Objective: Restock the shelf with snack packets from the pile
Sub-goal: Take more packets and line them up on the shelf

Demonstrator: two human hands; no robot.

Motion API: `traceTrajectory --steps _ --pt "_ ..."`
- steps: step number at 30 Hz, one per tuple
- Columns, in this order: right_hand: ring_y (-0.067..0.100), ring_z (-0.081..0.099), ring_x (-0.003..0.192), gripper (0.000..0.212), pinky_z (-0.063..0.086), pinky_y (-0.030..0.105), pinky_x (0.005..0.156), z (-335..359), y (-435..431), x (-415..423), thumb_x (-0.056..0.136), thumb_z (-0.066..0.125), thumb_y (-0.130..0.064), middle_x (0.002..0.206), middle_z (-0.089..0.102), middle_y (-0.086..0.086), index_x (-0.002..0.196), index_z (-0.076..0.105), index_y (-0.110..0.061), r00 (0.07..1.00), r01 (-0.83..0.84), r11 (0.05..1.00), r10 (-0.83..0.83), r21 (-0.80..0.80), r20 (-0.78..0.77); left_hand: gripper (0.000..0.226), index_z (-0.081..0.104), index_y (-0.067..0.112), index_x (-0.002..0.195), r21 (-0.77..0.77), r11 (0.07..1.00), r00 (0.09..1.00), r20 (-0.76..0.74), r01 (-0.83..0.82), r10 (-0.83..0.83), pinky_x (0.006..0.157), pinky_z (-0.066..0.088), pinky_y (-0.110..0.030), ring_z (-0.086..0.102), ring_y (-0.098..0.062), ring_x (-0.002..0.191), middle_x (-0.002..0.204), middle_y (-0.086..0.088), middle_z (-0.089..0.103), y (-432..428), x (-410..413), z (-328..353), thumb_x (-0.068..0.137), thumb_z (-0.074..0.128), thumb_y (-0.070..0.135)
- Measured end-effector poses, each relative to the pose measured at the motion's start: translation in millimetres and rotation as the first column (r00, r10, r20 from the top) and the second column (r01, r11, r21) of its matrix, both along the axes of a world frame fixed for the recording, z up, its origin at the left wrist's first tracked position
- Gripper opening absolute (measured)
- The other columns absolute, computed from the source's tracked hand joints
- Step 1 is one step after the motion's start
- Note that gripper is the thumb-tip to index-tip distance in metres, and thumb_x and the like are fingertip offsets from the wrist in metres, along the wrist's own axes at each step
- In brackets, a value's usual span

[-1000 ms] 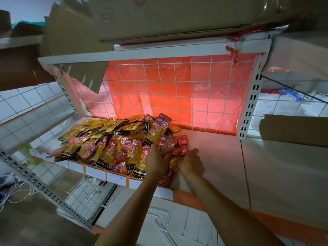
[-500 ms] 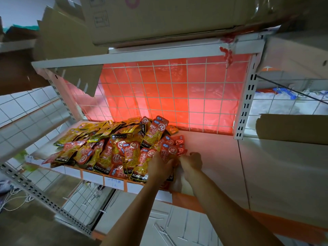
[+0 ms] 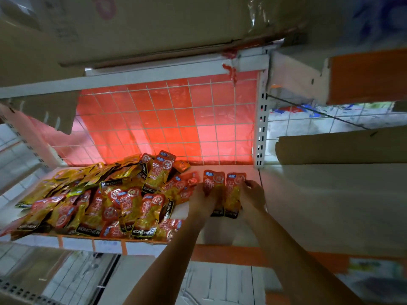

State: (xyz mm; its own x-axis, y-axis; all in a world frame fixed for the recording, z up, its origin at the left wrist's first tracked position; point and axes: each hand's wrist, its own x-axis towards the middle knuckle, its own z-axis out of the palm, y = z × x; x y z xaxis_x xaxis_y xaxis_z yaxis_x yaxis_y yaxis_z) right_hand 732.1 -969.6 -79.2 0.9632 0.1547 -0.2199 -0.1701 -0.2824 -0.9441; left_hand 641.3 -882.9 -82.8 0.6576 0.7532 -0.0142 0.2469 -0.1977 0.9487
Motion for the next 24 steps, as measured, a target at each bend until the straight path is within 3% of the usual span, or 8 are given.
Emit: traceTrajectory --steps 2,4,6,10,13,16,20,24 --pt "0.026 0.063 0.099 0.041 0.052 0.041 0.090 0.8 -26.4 15.5 0.097 0.045 -0.045 0.115 0.066 0.009 0.116 0.062 -0.013 0.999 0.031 1.000 -0.031 0.003 0.032 0.011 0.060 0.023 0.103 -0.117 0.992 0.999 0.009 0.053 -0.052 0.078 0.058 -0.037 0.068 -0.017 0.088 0.098 -0.001 0.070 -19.6 20.7 1.5 0.093 0.058 0.027" --pt "0.028 0.062 0.102 0.040 0.050 0.045 0.093 1.2 -55.5 30.6 0.097 0.046 -0.045 0.116 0.065 0.010 0.116 0.062 -0.014 0.996 0.070 0.997 -0.071 0.020 0.046 0.018 0.058 0.019 0.110 -0.174 0.980 0.996 -0.002 0.092 -0.094 0.076 0.057 -0.034 0.067 -0.015 0.087 0.100 0.000 0.069 -42.6 41.9 4.0 0.094 0.055 0.029" --pt "0.028 0.061 0.101 0.037 0.051 0.045 0.091 2.6 -88.2 44.8 0.097 0.047 -0.043 0.115 0.065 0.011 0.115 0.062 -0.014 0.991 0.121 0.992 -0.123 0.042 0.060 0.020 0.059 0.020 0.111 -0.166 0.976 0.989 -0.019 0.144 -0.149 0.079 0.055 -0.032 0.067 -0.015 0.089 0.102 -0.001 0.069 -70.1 64.3 6.5 0.095 0.053 0.030" --pt "0.031 0.063 0.098 0.037 0.054 0.048 0.087 5.5 -167.6 72.0 0.097 0.048 -0.040 0.111 0.065 0.014 0.116 0.062 -0.011 0.973 0.201 0.977 -0.208 0.077 0.099 0.017 0.060 0.019 0.107 -0.113 0.959 0.961 -0.058 0.261 -0.269 0.094 0.052 -0.043 0.064 -0.025 0.100 0.112 -0.008 0.067 -141.2 106.5 11.3 0.098 0.050 0.029" --pt "0.029 0.064 0.094 0.036 0.054 0.042 0.084 8.5 -237.6 95.4 0.098 0.046 -0.035 0.108 0.066 0.015 0.116 0.061 -0.008 0.948 0.283 0.958 -0.286 0.043 0.137 0.019 0.061 0.017 0.108 -0.174 0.926 0.938 -0.027 0.336 -0.346 0.091 0.053 -0.039 0.065 -0.021 0.096 0.109 -0.006 0.067 -204.3 135.7 12.8 0.097 0.053 0.030" --pt "0.026 0.060 0.088 0.035 0.048 0.031 0.076 10.4 -306.1 119.5 0.098 0.047 -0.032 0.108 0.066 0.016 0.116 0.062 -0.006 0.922 0.361 0.932 -0.359 0.019 0.146 0.021 0.062 0.017 0.112 -0.218 0.903 0.920 -0.047 0.371 -0.389 0.094 0.052 -0.044 0.065 -0.025 0.099 0.110 -0.009 0.067 -267.1 164.9 14.2 0.096 0.055 0.029" --pt "0.031 0.062 0.094 0.035 0.053 0.039 0.083 12.8 -388.3 142.2 0.098 0.047 -0.033 0.107 0.066 0.017 0.115 0.062 -0.007 0.899 0.414 0.910 -0.412 0.018 0.151 0.008 0.069 0.020 0.092 -0.259 0.867 0.898 -0.001 0.425 -0.441 0.089 0.055 -0.045 0.069 -0.026 0.090 0.098 -0.009 0.071 -345.8 197.3 13.1 0.091 0.061 0.022" --pt "0.027 0.061 0.094 0.035 0.052 0.036 0.080 14.8 -458.9 162.7 0.096 0.050 -0.032 0.108 0.067 0.013 0.114 0.064 -0.007 0.861 0.478 0.876 -0.481 0.059 0.165 0.017 0.072 0.013 0.100 -0.394 0.788 0.869 0.061 0.473 -0.491 0.079 0.059 -0.047 0.072 -0.029 0.085 0.092 -0.012 0.074 -412.4 227.2 11.8 0.085 0.067 0.020"
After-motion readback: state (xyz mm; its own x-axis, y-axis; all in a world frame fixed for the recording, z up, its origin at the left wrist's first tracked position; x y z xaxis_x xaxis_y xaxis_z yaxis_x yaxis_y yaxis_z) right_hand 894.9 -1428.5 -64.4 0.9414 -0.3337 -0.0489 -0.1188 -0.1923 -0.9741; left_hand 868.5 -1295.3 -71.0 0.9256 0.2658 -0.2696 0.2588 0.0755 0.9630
